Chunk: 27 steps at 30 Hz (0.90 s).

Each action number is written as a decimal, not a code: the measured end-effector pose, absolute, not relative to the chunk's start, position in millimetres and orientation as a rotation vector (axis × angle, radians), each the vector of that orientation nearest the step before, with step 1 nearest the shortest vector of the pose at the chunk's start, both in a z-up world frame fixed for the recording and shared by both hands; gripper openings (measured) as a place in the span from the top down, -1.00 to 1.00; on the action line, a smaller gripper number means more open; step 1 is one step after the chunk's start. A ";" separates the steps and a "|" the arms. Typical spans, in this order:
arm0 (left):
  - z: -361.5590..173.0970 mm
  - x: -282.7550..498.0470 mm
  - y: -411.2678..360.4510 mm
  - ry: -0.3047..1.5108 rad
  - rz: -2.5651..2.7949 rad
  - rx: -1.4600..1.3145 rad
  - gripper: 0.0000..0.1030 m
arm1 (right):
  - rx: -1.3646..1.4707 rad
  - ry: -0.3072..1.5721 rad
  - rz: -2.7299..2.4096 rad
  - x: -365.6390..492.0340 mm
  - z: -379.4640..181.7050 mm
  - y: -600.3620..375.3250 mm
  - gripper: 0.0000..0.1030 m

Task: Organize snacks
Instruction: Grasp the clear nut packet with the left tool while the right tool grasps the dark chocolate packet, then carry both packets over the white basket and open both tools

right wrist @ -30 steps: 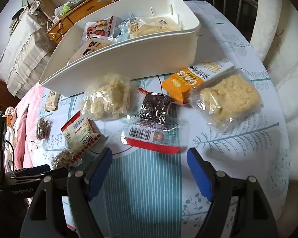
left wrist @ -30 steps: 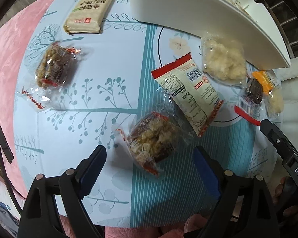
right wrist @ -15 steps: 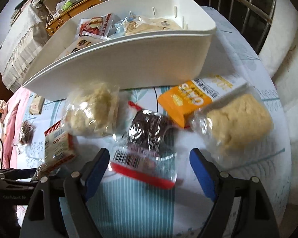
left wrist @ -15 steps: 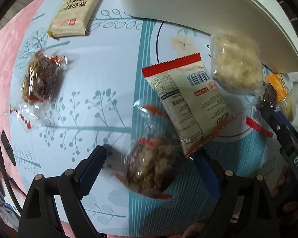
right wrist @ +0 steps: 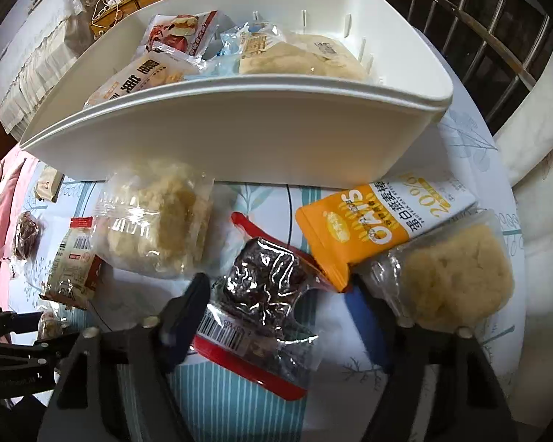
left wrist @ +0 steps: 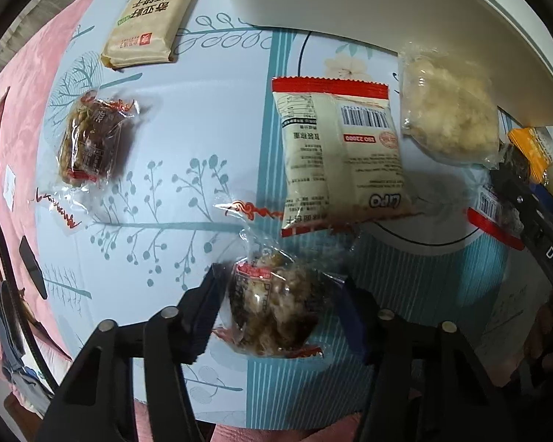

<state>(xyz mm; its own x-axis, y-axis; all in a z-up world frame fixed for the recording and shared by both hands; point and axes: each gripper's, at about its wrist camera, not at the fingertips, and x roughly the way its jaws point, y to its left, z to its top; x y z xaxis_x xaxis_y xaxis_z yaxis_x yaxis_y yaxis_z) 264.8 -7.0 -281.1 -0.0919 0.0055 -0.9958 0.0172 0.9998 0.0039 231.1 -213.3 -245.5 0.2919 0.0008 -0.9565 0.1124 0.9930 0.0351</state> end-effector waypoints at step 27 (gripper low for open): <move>-151.9 233.3 9.2 1.398 -0.131 -0.017 0.03 | 0.259 1.213 -0.029 199.1 -187.1 -231.4 0.00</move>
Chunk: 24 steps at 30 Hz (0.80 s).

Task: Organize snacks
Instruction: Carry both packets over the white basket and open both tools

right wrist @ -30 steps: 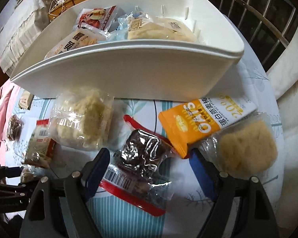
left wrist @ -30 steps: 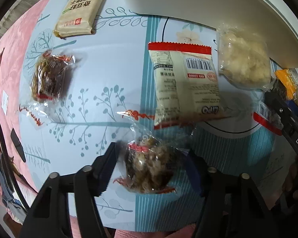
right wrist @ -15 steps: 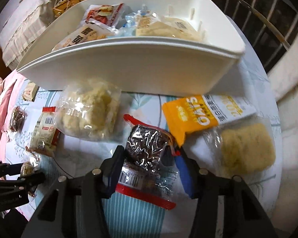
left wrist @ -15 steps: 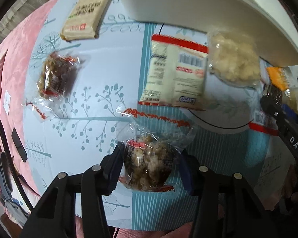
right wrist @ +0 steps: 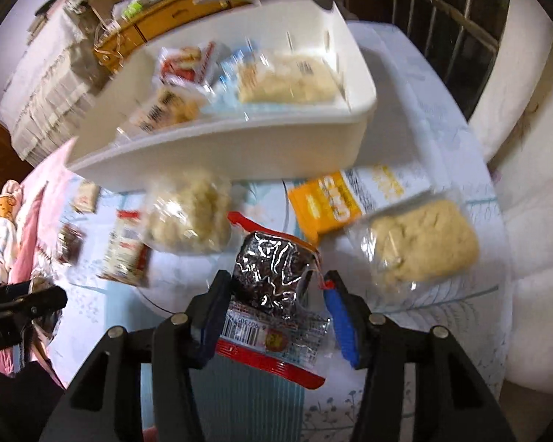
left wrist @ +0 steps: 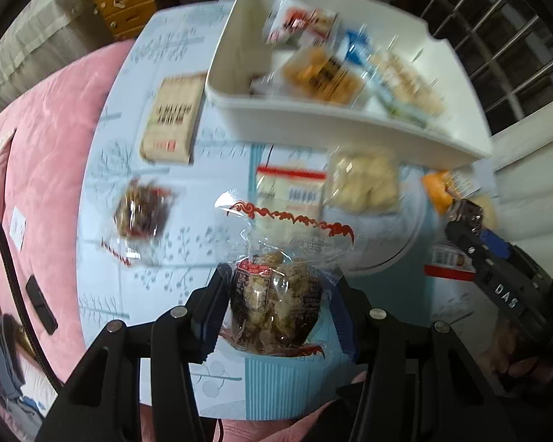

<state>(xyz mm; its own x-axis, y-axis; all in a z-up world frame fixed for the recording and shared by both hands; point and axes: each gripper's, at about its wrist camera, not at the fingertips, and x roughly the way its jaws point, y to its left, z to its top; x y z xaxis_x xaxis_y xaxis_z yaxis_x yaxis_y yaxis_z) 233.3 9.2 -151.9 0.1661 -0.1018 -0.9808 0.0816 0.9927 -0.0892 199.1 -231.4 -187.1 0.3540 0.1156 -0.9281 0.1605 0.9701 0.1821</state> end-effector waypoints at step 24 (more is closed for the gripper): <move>-47.2 342.4 -25.3 1.065 -0.179 -0.070 -0.49 | 0.300 0.896 0.006 267.5 -85.6 -249.4 -0.09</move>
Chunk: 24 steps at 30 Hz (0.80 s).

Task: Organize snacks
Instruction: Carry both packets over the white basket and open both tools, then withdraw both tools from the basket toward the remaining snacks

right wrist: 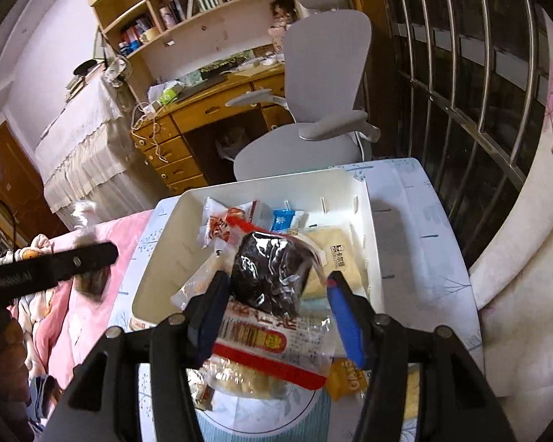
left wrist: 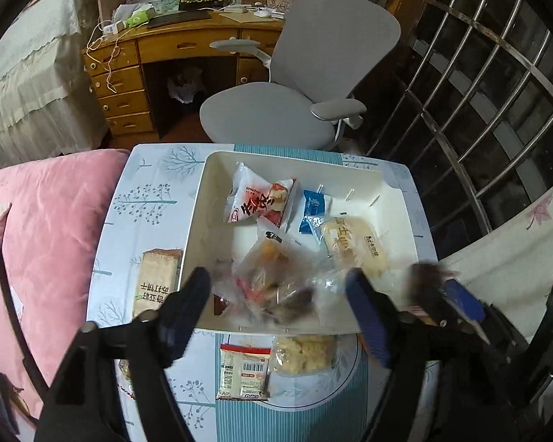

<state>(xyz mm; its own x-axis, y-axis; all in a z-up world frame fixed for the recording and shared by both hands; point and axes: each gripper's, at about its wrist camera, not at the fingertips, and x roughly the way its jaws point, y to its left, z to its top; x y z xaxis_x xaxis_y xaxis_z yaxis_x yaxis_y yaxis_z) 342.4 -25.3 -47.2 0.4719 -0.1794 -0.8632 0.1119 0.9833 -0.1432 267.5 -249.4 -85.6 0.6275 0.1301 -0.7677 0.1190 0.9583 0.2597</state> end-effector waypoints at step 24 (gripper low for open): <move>-131.3 279.6 66.2 1.329 -0.041 -0.166 -0.56 | 0.496 1.160 0.027 229.5 -142.9 -227.9 -0.26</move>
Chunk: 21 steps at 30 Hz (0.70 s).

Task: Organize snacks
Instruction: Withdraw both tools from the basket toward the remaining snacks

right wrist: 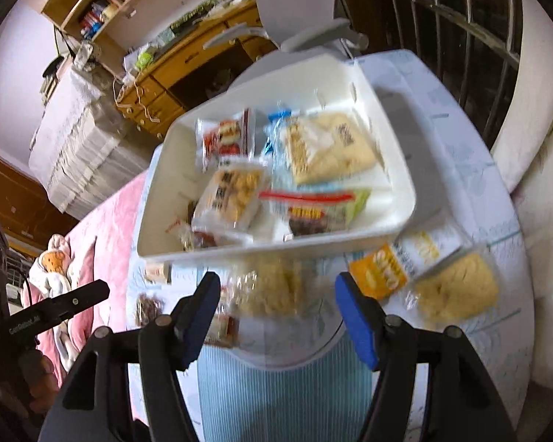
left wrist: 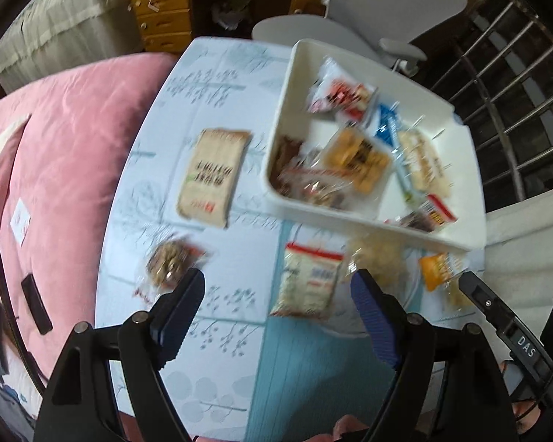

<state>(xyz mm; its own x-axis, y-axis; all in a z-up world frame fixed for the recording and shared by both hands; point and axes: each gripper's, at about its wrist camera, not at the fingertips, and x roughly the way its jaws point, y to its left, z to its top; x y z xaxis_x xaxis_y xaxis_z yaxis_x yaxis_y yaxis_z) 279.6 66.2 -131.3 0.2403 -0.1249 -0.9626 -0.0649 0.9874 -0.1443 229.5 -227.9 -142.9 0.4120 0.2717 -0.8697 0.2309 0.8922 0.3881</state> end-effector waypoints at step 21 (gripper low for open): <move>-201.3 301.6 176.4 1.492 -0.196 -0.143 -0.61 | 0.350 1.244 -0.111 208.4 -180.6 -104.2 -0.26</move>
<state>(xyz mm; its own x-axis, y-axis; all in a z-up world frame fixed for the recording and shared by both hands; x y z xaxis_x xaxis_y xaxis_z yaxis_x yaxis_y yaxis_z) 301.6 176.4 -201.3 0.0681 -0.2169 -0.9738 0.0416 0.9758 -0.2145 208.4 -104.2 -180.6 0.3235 0.1066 -0.9402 0.2709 0.9416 0.1999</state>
